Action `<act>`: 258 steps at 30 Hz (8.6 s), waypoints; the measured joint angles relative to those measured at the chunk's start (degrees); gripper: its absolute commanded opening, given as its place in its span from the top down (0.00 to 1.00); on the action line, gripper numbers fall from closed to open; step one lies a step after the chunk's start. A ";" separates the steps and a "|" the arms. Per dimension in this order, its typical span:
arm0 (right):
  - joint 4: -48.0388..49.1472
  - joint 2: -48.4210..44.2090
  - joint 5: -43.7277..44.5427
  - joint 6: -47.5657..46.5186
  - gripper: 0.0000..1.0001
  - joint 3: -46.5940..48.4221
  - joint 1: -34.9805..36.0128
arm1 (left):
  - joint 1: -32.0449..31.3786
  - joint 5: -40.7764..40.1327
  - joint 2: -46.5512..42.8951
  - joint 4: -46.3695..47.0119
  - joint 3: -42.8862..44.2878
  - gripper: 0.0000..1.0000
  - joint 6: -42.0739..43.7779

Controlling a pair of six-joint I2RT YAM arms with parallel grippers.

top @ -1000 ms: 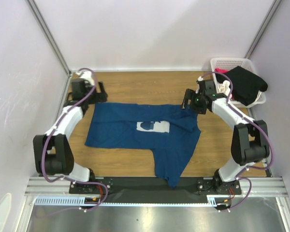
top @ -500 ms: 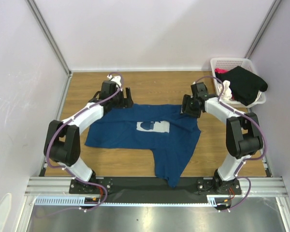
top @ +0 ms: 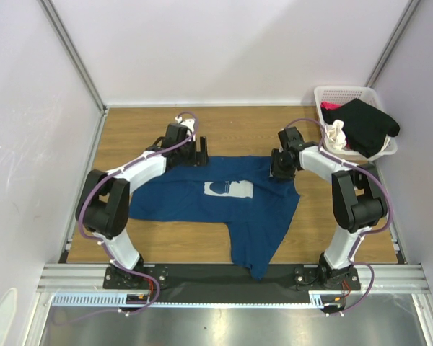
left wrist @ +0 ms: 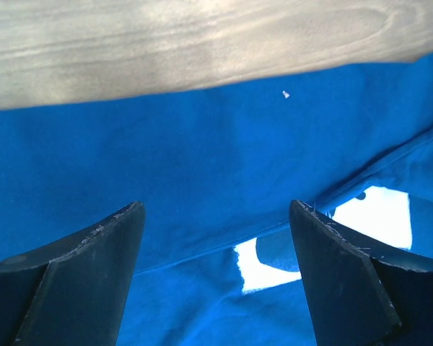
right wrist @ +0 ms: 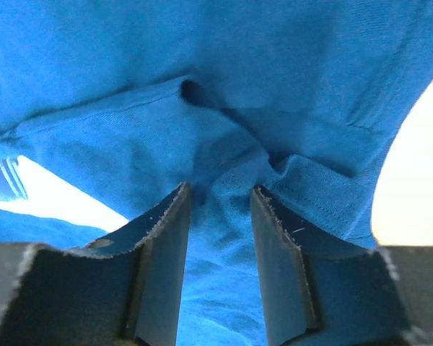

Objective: Fold and stack the t-shirts
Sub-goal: Fold the tshirt

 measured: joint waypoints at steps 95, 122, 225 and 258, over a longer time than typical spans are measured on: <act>-10.64 -7.17 -1.86 7.74 0.18 3.15 22.05 | -0.55 -6.21 -9.05 -4.09 -7.41 0.00 1.62; -6.93 -11.98 7.50 15.34 0.46 -12.59 2.84 | -2.86 -3.87 -15.52 -6.47 -11.21 0.04 -8.83; 4.52 -19.87 -4.35 7.89 0.59 -22.36 -5.79 | -26.75 -8.39 3.96 -4.90 -2.38 0.35 -28.68; -1.46 -16.31 -0.70 7.65 0.69 -18.53 11.91 | 5.27 -12.15 -15.23 -10.93 -5.51 0.00 -13.88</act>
